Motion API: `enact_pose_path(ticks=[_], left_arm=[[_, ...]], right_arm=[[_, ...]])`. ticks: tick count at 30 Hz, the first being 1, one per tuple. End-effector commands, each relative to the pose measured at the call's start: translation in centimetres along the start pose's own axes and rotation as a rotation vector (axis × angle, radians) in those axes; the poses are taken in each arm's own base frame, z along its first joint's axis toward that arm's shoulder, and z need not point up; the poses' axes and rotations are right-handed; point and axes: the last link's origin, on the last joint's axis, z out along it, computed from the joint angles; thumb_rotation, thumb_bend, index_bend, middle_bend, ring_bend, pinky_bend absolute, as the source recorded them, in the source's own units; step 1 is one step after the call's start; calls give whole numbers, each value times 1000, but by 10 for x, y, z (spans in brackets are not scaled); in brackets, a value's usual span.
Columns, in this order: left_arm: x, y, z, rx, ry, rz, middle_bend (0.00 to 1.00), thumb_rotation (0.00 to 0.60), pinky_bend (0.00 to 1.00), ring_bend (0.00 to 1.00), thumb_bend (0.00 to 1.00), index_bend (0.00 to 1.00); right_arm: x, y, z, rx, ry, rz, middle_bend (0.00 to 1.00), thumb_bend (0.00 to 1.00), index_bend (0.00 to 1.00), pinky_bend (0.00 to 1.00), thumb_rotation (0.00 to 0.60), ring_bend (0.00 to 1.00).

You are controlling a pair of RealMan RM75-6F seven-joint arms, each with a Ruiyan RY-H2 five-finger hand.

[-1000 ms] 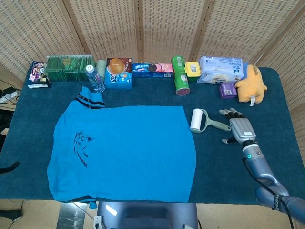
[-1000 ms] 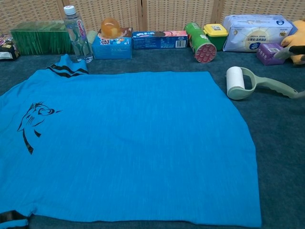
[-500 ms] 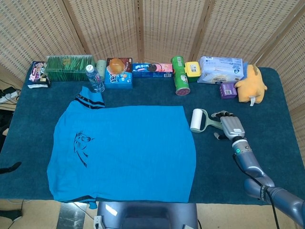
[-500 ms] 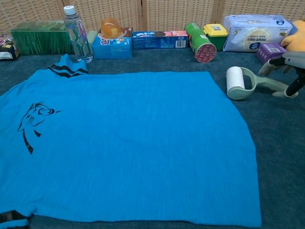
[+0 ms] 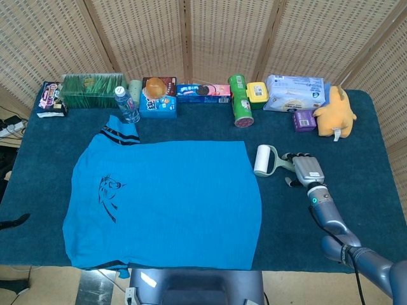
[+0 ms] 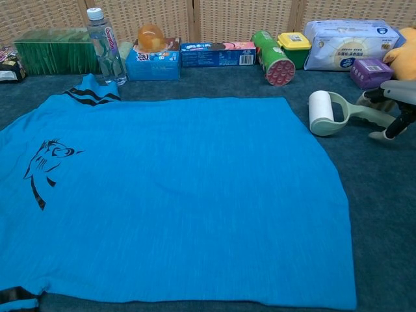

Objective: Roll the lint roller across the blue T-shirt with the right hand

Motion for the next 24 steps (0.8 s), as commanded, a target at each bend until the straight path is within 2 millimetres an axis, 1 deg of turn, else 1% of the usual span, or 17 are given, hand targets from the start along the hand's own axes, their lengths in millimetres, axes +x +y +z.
enact_pose_path(ticks=[1, 9, 13, 16, 19, 22, 24], left_arm=[[0, 0, 0, 1, -1, 1, 0, 600, 80, 0, 114, 0], [0, 0, 1, 5, -2, 0, 0, 600, 80, 0, 114, 0], [0, 0, 1, 6, -1, 0, 0, 600, 80, 0, 114, 0], [0, 0, 1, 8, -1, -1, 0, 600, 80, 0, 115, 0], [0, 0, 1, 8, -1, -1, 0, 600, 79, 0, 115, 0], [0, 0, 1, 8, -1, -1, 0, 600, 79, 0, 115, 0], [0, 0, 1, 9, -1, -2, 0, 600, 80, 0, 114, 0]], right_arm=[[-3, -1, 2, -3, -7, -1, 408, 398, 280, 229, 600, 335], [-6, -4, 3, 1, 0, 3, 580, 440, 301, 279, 600, 473], [-9, -6, 4, 3, -7, 8, 649, 453, 350, 368, 600, 504], [-11, -8, 4, 9, -15, 13, 689, 454, 408, 395, 600, 514], [-12, -11, 3, 14, -16, 19, 716, 454, 473, 402, 600, 524], [-13, -12, 4, 19, -17, 26, 719, 453, 530, 406, 600, 524], [-12, -13, 4, 20, -18, 39, 714, 454, 548, 406, 600, 517]])
